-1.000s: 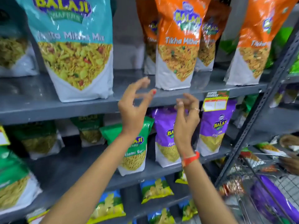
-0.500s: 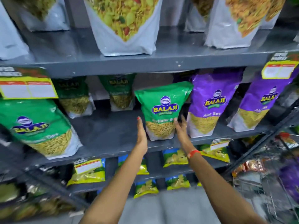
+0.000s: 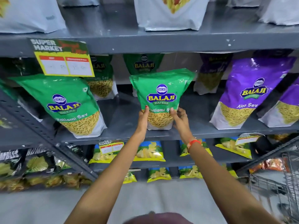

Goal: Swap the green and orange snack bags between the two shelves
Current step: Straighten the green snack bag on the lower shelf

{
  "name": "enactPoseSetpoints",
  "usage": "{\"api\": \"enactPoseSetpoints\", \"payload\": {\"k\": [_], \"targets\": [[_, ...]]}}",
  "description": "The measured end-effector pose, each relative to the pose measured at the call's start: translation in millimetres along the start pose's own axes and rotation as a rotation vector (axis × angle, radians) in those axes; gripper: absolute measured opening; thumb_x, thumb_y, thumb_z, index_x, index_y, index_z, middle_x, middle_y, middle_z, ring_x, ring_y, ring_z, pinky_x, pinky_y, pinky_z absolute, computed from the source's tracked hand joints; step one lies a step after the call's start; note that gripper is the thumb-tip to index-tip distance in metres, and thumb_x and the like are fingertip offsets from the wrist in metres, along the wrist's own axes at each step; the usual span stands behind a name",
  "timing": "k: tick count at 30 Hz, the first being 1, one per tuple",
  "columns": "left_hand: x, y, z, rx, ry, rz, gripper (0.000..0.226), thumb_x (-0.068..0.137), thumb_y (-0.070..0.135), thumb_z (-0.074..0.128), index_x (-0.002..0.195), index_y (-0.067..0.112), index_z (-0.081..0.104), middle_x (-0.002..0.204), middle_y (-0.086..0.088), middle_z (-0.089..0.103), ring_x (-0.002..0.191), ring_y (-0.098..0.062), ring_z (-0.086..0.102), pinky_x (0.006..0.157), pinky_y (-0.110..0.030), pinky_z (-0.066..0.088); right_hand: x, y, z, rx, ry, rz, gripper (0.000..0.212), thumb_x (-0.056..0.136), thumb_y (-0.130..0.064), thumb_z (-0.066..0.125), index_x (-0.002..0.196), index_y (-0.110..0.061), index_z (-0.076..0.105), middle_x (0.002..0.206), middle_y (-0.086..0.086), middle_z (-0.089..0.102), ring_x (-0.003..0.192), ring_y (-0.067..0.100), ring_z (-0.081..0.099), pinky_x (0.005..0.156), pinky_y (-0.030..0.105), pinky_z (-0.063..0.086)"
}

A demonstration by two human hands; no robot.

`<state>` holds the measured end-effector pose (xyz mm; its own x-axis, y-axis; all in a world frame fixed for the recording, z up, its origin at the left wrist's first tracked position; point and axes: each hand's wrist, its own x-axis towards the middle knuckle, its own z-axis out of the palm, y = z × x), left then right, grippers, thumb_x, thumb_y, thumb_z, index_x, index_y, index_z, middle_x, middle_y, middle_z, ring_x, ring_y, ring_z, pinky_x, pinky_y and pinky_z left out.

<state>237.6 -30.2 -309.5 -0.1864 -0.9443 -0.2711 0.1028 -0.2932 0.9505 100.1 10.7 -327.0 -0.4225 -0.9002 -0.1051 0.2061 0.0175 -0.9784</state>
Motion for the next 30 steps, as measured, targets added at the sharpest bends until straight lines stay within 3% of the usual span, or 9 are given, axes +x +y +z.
{"api": "enactPoseSetpoints", "payload": {"k": [2,6,13,18,23,26,28,30], "targets": [[2,4,-18,-0.007,0.052,0.004,0.047,0.093,0.044,0.037,0.131,0.016,0.033,0.131,-0.004,0.048,0.119,-0.019,0.048,0.106,-0.042,0.039,0,7,17,0.007,-0.022,-0.001,0.021,0.085,-0.032,0.068,0.098,-0.025,0.053,0.112,0.016,0.065,0.105,0.022,0.065,0.096,0.044,0.053],[4,10,-47,-0.005,0.073,0.004,0.052,0.093,0.045,0.036,0.134,0.014,0.031,0.142,-0.010,0.045,0.125,-0.024,0.047,0.106,-0.044,0.039,-4,9,45,-0.001,-0.045,-0.005,0.012,0.090,-0.020,0.064,0.093,-0.023,0.052,0.091,-0.003,0.066,0.089,0.011,0.066,0.075,0.026,0.056],[-4,11,-63,0.012,0.114,-0.002,0.048,0.096,0.038,0.034,0.135,0.011,0.031,0.143,-0.011,0.042,0.128,-0.026,0.043,0.091,-0.036,0.038,-9,18,56,-0.057,-0.062,-0.007,0.015,0.087,-0.032,0.066,0.095,-0.028,0.054,0.105,0.007,0.067,0.105,0.023,0.066,0.089,0.042,0.056],[-12,5,-68,0.044,0.097,0.035,0.045,0.096,0.035,0.033,0.135,0.011,0.032,0.141,-0.012,0.044,0.118,-0.022,0.047,0.092,-0.036,0.041,-19,21,56,-0.040,-0.069,-0.011,0.015,0.089,-0.032,0.064,0.098,-0.029,0.053,0.105,0.001,0.068,0.105,0.020,0.066,0.089,0.040,0.057],[-16,5,-66,0.028,0.098,0.067,0.045,0.097,0.033,0.033,0.135,0.010,0.032,0.127,-0.006,0.047,0.114,-0.016,0.045,0.093,-0.036,0.040,-23,18,58,-0.020,-0.066,-0.039,0.011,0.092,-0.025,0.060,0.098,-0.029,0.051,0.099,-0.005,0.066,0.097,0.014,0.066,0.080,0.024,0.057],[-15,3,-63,0.047,0.130,0.087,0.045,0.096,0.034,0.035,0.134,0.010,0.032,0.124,-0.003,0.046,0.116,-0.017,0.046,0.098,-0.038,0.039,-24,17,57,-0.015,-0.077,-0.046,0.012,0.092,-0.025,0.060,0.098,-0.030,0.051,0.102,-0.005,0.066,0.106,0.020,0.064,0.091,0.034,0.055],[-17,-1,-60,0.060,0.190,0.133,0.047,0.095,0.034,0.038,0.135,0.011,0.032,0.124,-0.002,0.047,0.119,-0.017,0.046,0.098,-0.034,0.038,-24,19,54,-0.024,-0.056,-0.053,0.024,0.089,-0.033,0.063,0.109,-0.026,0.051,0.118,0.002,0.064,0.118,0.023,0.059,0.102,0.040,0.050],[-23,-4,-54,0.038,0.284,0.244,0.052,0.092,0.033,0.046,0.137,0.011,0.032,0.128,-0.001,0.045,0.116,-0.009,0.044,0.097,-0.027,0.036,-28,14,47,-0.029,0.011,-0.068,0.043,0.089,-0.035,0.064,0.125,-0.018,0.048,0.130,0.007,0.055,0.125,0.021,0.052,0.102,0.028,0.048]]}}
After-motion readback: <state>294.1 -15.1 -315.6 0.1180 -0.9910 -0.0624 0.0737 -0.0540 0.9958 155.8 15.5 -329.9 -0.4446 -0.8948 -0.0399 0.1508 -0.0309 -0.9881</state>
